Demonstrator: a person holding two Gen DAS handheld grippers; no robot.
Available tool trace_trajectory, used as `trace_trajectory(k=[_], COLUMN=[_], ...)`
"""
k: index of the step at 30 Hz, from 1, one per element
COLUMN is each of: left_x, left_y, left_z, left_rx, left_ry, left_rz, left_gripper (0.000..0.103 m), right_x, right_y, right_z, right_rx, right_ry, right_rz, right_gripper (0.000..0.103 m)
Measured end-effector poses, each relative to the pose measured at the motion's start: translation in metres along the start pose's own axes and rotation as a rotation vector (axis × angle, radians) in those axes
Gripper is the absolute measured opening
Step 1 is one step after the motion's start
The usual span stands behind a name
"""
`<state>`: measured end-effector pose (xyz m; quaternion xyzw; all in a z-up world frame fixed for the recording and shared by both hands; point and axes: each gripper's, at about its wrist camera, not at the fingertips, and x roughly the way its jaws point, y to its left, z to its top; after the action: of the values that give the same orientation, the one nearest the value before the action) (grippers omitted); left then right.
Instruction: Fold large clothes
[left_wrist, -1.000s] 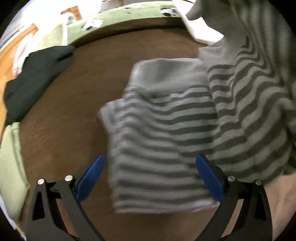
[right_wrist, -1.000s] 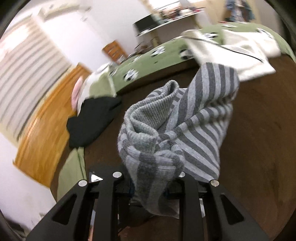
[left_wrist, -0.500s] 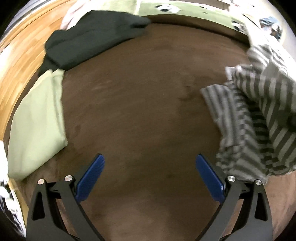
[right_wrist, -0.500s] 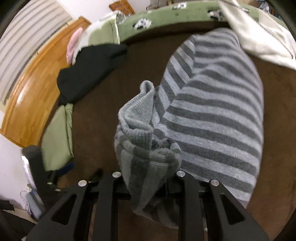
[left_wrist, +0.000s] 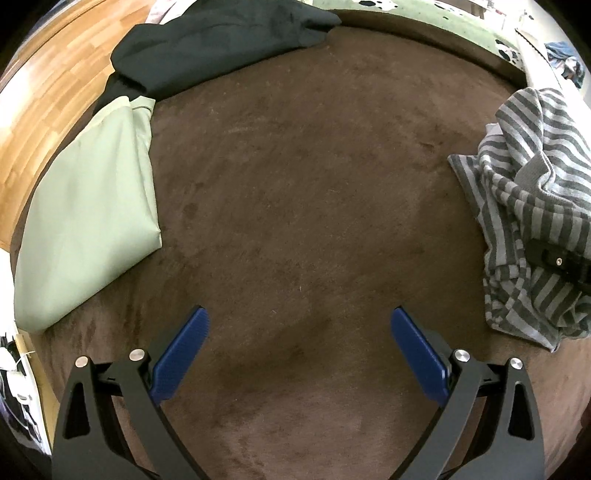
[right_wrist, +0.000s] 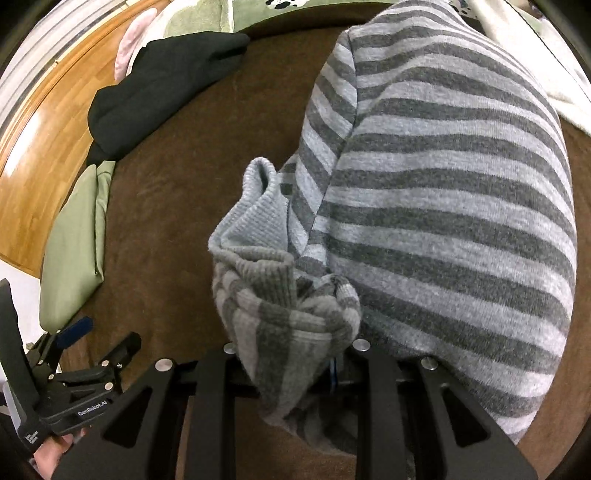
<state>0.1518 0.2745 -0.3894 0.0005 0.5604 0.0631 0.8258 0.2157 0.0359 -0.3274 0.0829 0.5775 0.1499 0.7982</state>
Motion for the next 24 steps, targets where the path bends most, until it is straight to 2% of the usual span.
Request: trace_trajectory(k=[4, 5, 7, 9, 11, 18, 21, 24], left_x=[-0.001, -0.004, -0.011, -0.017, -0.021, -0.038, -0.047, -0.058], left_y=[0.004, 0.005, 0.008, 0.012, 0.017, 0.028, 0.019, 0.003], left_z=[0.003, 0.004, 0.005, 0.007, 0.009, 0.012, 0.013, 0.016], left_rx=[0.005, 0.007, 0.016, 0.023, 0.020, -0.017, -0.005, 0.007], left_ry=[0.012, 0.011, 0.000, -0.011, -0.015, -0.025, -0.035, -0.046], left_rz=[-0.008, -0.008, -0.003, 0.007, 0.014, 0.009, -0.017, -0.075], left_gripper=[0.096, 0.096, 0.096, 0.096, 0.096, 0.096, 0.096, 0.096], right_x=[-0.007, -0.010, -0.019, -0.027, -0.033, -0.066, -0.089, -0.109], right_y=[0.000, 0.000, -0.005, -0.007, -0.003, -0.005, -0.011, -0.020], right_z=[0.001, 0.002, 0.005, 0.009, 0.011, 0.011, 0.018, 0.030], right_rx=[-0.033, -0.027, 0.017, 0.041, 0.035, 0.052, 0.030, -0.011], right_ry=[-0.002, -0.001, 0.012, 0.028, 0.036, 0.022, -0.015, -0.053], right_rz=[0.030, 0.046, 0.111, 0.180, 0.221, 0.272, 0.246, 0.172], right_gripper=[0.024, 0.027, 0.038, 0.063, 0.080, 0.082, 0.082, 0.082])
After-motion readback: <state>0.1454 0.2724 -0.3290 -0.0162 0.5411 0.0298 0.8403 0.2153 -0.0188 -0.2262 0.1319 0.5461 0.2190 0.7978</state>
